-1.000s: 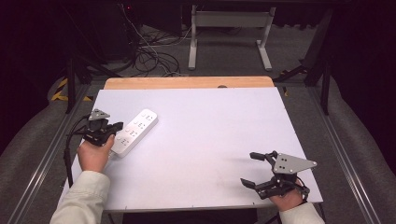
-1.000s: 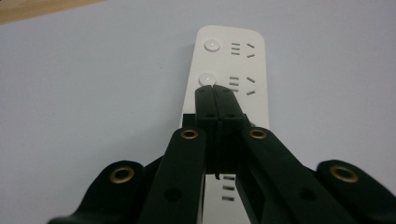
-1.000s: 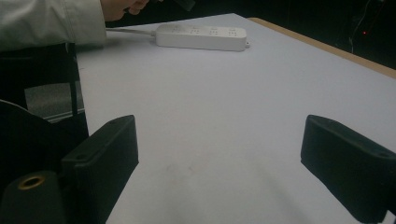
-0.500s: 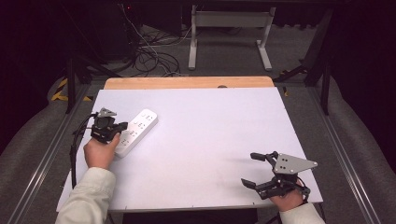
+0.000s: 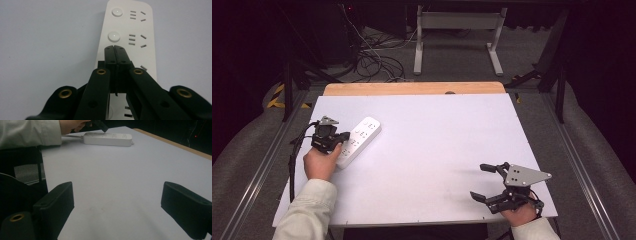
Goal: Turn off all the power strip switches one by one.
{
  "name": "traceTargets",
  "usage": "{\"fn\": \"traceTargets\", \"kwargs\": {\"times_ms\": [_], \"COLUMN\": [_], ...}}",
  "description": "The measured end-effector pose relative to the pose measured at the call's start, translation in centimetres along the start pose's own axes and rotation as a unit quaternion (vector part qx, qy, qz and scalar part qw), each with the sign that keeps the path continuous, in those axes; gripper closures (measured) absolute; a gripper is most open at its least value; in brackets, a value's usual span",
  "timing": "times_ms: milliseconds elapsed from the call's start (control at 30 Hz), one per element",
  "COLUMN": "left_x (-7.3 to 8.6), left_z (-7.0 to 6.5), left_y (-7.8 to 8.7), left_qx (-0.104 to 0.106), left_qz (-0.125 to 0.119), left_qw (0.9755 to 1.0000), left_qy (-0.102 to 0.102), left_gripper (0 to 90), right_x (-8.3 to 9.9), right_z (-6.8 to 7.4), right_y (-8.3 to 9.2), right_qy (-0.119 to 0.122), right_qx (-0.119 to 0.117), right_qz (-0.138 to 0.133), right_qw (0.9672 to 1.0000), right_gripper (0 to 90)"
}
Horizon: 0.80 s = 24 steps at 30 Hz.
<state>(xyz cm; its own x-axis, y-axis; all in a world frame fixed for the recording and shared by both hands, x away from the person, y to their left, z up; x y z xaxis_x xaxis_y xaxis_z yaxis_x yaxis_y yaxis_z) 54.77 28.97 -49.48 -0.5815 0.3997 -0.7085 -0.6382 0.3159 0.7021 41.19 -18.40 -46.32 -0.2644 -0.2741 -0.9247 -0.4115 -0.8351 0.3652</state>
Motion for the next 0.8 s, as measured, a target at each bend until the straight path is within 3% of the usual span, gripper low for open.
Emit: {"fn": "traceTargets", "kwargs": {"times_ms": [233,800], "left_x": [0.14,0.32], "left_z": [0.01,0.14], "left_y": [-0.25,-0.71], "left_qx": [-0.005,-0.01], "left_qz": [0.01,0.003], "left_qw": [0.9999,0.9999], "left_qy": [-0.005,-0.007], "left_gripper": [90.0,90.0], "right_x": [0.0,0.01], "right_z": [0.01,0.04], "right_y": [0.01,0.03], "right_qy": [0.0,0.001], "right_qx": [0.0,0.0], "right_qz": [0.0,0.001], "right_qw": [1.0,1.0], "right_gripper": [12.0,12.0]}}
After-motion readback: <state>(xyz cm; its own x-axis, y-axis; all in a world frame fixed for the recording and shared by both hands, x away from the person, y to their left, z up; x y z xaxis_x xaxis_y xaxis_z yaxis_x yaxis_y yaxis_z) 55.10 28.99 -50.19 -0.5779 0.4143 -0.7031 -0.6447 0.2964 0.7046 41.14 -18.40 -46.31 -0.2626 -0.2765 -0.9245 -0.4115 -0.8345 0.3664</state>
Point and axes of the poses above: each handheld gripper's, and its own axes: y roughly backward along the jaws, x roughly out of its underside, z roughly to its left, the point moved 6 cm from there along -y, roughly forward along the jaws, and after that the axes turned 9 degrees about -y, right-handed, at the moved point
